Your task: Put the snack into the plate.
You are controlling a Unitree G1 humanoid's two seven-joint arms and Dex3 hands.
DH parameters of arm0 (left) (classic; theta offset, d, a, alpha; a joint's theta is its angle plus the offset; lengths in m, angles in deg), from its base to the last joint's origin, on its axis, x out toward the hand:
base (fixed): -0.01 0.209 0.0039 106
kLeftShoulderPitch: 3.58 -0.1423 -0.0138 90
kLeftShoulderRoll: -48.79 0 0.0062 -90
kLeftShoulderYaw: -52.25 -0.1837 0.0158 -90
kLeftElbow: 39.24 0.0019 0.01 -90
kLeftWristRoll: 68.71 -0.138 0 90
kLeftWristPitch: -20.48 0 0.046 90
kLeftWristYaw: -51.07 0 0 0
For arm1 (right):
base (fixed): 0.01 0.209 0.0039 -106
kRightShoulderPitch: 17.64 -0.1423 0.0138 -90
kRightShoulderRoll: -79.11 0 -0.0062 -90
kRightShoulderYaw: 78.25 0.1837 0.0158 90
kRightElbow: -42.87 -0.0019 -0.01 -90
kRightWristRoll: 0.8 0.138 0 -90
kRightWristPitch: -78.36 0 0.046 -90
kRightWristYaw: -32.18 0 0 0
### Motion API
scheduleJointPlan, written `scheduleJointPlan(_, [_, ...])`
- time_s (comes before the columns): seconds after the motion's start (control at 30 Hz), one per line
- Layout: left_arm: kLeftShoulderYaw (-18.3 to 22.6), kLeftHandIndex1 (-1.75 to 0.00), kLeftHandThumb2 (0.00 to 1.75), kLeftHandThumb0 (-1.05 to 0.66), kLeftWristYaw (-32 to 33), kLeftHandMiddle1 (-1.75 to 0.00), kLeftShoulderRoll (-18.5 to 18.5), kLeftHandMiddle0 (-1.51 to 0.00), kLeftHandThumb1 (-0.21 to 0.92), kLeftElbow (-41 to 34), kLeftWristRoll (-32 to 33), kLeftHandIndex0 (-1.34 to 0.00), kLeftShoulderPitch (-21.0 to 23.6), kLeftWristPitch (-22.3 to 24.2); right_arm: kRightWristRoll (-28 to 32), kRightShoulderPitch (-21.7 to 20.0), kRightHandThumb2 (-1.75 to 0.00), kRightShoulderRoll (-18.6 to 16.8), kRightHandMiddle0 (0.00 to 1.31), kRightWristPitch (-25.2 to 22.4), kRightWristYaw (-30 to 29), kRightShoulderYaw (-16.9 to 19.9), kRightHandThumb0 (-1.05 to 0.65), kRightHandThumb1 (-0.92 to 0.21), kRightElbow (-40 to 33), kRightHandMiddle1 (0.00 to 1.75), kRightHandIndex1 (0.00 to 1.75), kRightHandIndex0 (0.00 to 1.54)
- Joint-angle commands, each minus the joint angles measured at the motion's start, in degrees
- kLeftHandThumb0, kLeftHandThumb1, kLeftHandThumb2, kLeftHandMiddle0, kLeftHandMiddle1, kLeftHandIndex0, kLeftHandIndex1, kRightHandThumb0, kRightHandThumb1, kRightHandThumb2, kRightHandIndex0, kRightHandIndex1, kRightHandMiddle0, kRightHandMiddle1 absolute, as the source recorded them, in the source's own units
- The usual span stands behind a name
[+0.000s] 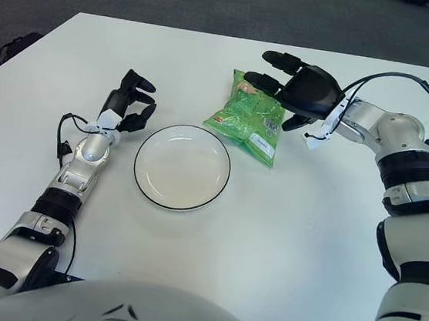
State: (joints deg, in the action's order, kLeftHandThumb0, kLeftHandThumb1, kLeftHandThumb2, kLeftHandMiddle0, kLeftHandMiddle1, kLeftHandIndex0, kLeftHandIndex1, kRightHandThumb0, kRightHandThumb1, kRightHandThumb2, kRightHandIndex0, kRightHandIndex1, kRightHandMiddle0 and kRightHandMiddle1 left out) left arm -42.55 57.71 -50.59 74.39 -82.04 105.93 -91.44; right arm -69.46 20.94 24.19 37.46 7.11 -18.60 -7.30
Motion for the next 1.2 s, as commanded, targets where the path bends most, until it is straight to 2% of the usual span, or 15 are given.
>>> scheduleJointPlan(0.0, [-0.23,-1.75,0.52,-0.35,0.79,-1.25,-0.81,-0.43,0.92,2.18,-0.08,-0.19,-3.67,0.02,-0.91,-2.02,-0.82,-0.59,0.00,-0.02,-0.03,-1.63,-0.52,-0.42,1.10,0.08,0.00,0.00])
scheduleJointPlan(0.3, [-0.30,-1.75,0.52,-0.35,0.30,-1.26,-0.73,-0.44,0.92,2.45,0.29,-0.19,-3.74,-1.41,-3.14,-4.56,-0.92,-2.29,0.00,-0.22,-0.84,-5.84,-0.45,-0.36,3.49,0.11,0.00,0.00])
scheduleJointPlan(0.43, [-0.35,-1.75,0.52,-0.35,0.32,-1.27,-0.57,-0.46,0.92,2.43,0.06,-0.19,-3.68,-1.59,-5.56,-6.50,-0.93,-3.22,0.00,0.55,-1.57,-8.89,-0.47,-0.35,5.16,0.10,0.00,0.00])
scheduleJointPlan(0.6, [-0.33,-1.75,0.52,-0.35,1.06,-1.27,-0.43,-0.45,0.92,2.03,-0.72,-0.19,-3.88,-1.20,-7.08,-8.38,-0.77,-4.72,0.00,0.85,-2.06,-11.86,-0.66,-0.42,7.26,0.01,0.00,0.00])
scheduleJointPlan(0.8, [-0.19,-1.75,0.52,-0.35,1.64,-1.26,-0.48,-0.46,0.92,2.19,-1.05,-0.19,-3.95,-1.55,-7.09,-9.41,-0.64,-7.16,0.00,1.04,-2.14,-14.34,-0.79,-0.47,9.60,0.00,0.00,0.00])
scheduleJointPlan(0.97, [-0.45,-1.75,0.52,-0.35,2.07,-1.28,-0.65,-0.47,0.92,1.83,-1.31,-0.19,-4.23,-2.27,-6.21,-9.73,-0.55,-8.51,0.00,2.05,-1.91,-15.54,-0.86,-0.53,10.99,0.00,0.00,0.00])
scheduleJointPlan(1.17, [-0.75,-1.75,0.52,-0.35,2.64,-1.29,-0.59,-0.48,0.92,1.29,-1.86,-0.19,-4.54,-2.02,-3.99,-9.13,-0.49,-12.34,0.00,2.05,1.67,-16.01,-0.88,-0.59,12.61,0.00,0.00,0.00])
